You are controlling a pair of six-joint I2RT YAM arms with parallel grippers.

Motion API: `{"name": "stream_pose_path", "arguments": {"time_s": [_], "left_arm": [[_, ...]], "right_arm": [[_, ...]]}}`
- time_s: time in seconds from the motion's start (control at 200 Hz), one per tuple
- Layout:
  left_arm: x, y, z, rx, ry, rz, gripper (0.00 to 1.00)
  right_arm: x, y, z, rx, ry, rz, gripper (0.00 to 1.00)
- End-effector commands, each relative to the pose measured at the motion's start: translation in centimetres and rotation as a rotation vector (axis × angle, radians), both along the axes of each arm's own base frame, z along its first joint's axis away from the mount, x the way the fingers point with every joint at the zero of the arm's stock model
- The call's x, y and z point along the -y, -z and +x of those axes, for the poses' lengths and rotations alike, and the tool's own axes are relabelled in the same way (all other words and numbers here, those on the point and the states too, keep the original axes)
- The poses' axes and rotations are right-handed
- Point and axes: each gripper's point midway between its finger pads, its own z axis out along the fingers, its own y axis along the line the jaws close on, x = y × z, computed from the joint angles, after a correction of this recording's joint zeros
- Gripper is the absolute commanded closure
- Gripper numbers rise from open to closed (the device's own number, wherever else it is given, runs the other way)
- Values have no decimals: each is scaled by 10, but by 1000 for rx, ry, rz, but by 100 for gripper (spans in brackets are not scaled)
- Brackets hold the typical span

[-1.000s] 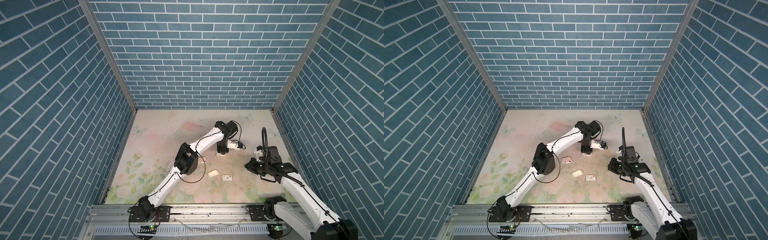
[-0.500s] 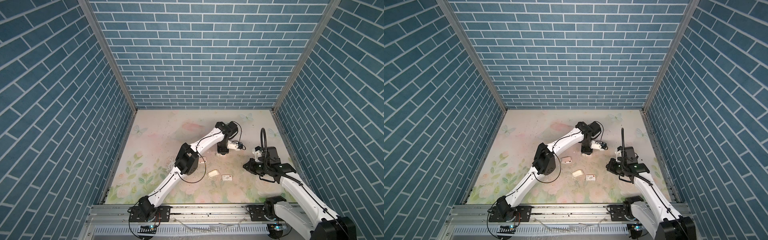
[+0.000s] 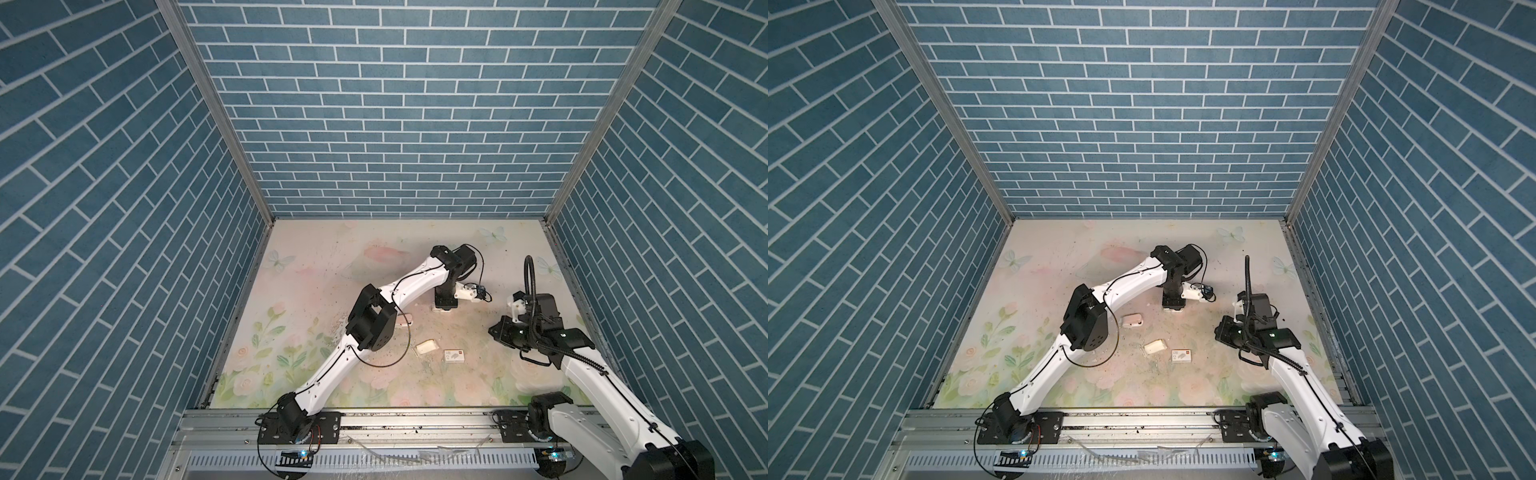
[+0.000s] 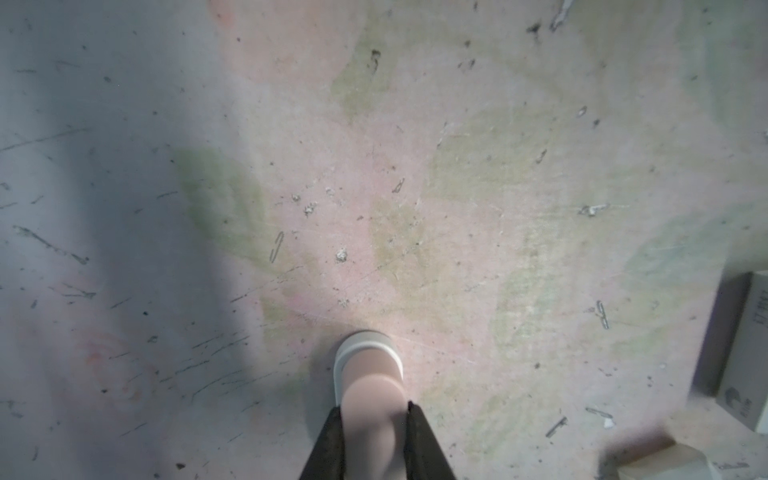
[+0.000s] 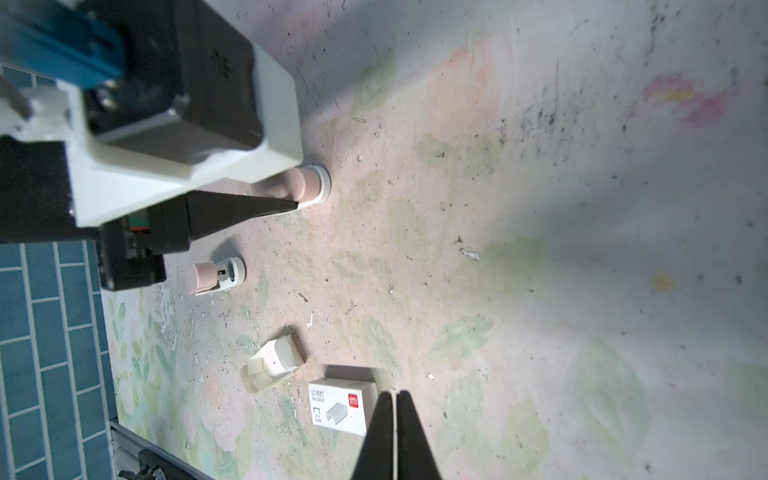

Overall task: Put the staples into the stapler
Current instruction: 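Lower the closed stapler onto the table with the left gripper and release it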

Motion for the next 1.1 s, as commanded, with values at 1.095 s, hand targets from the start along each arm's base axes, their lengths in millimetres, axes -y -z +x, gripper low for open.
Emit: {"name": "stream_pose_path", "arguments": {"time_s": [1.095], "left_arm": [[-31, -15, -28, -123, -69, 32, 79]], "right_arm": [[12, -11, 11, 20, 51, -64, 92]]}}
